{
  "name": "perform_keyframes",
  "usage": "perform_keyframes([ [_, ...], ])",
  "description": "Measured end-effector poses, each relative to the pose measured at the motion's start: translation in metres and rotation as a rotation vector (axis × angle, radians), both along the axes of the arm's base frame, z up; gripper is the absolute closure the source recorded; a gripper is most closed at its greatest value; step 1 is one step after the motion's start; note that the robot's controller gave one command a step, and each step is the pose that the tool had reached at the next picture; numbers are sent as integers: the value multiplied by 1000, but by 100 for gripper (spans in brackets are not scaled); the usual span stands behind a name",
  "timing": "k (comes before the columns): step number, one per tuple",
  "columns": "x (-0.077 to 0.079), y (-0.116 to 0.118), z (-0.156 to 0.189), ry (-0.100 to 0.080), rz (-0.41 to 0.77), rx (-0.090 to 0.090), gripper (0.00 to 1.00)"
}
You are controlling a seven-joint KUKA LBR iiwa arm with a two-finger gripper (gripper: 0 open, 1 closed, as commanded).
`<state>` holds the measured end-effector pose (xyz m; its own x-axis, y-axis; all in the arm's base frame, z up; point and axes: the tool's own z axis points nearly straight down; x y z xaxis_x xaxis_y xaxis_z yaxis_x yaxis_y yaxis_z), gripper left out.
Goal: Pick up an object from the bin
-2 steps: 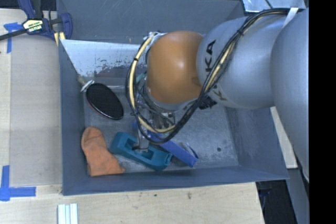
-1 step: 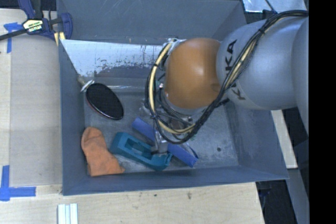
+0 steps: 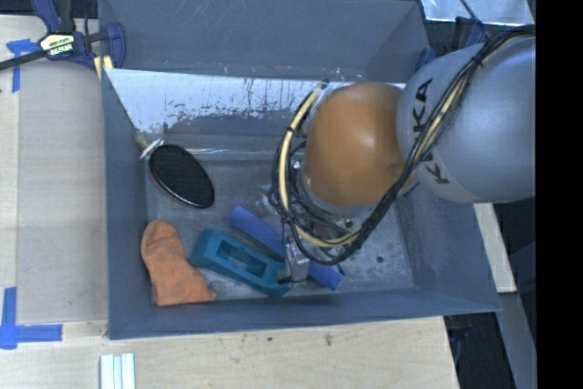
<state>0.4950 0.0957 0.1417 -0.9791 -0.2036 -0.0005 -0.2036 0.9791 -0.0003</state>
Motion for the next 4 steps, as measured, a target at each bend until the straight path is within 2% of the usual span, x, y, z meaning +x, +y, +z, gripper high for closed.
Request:
perform_keyframes([
  [1,-2,2,-28,-8,33,2,0],
  [2,35,-37,11,3,38,2,0],
  [3,42,-63,29,-17,88,-1,0],
  [4,42,-38,58,5,-2,0,0],
])
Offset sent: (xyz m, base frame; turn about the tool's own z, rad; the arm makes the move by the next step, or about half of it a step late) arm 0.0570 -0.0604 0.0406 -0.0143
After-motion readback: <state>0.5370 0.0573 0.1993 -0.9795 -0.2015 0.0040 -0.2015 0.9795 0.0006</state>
